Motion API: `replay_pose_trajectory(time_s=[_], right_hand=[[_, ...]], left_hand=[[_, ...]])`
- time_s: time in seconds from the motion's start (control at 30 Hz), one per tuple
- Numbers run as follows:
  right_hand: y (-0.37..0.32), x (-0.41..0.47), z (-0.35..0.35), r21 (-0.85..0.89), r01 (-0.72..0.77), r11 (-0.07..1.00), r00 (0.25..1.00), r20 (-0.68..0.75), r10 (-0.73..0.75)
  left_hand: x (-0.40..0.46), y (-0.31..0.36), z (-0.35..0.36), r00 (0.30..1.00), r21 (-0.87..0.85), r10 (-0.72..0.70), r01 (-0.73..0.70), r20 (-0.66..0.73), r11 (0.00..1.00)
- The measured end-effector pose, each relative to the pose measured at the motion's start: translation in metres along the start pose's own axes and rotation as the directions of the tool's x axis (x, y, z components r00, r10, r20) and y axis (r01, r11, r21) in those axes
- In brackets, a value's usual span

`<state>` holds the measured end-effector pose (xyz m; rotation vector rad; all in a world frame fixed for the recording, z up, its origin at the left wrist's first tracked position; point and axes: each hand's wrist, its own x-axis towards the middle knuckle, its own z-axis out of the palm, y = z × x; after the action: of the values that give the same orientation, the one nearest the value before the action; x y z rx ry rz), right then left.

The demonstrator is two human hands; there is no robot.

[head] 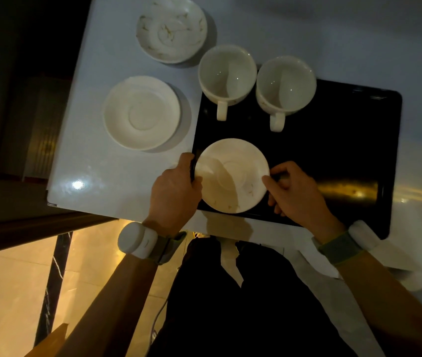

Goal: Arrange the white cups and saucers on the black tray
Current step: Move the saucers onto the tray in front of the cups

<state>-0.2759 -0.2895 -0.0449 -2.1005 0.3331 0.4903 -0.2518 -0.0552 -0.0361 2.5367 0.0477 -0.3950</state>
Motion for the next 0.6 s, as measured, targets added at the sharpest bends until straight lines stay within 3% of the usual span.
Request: replay_pose_trajectory(time_s=[0.17, 0.37, 0.6], right_hand=[[-0.008, -0.005, -0.009, -0.149, 0.150, 0.977, 0.979, -0.117, -0.168], [-0.048, 0.002, 0.008, -0.071, 0.189, 0.979, 0.982, 0.035, -0.187], [-0.099, 0.028, 0.054, 0.006, 0.240, 0.971, 0.965, 0.111, -0.239]], left_hand=[[0.006, -0.011, -0.018, 0.989, 0.009, 0.009, -0.008, -0.150, 1.000], [0.019, -0.030, -0.043, 0.960, -0.015, -0.085, 0.084, -0.265, 0.996], [0.038, -0.051, -0.069, 0.920, -0.047, -0.162, 0.155, -0.356, 0.987]])
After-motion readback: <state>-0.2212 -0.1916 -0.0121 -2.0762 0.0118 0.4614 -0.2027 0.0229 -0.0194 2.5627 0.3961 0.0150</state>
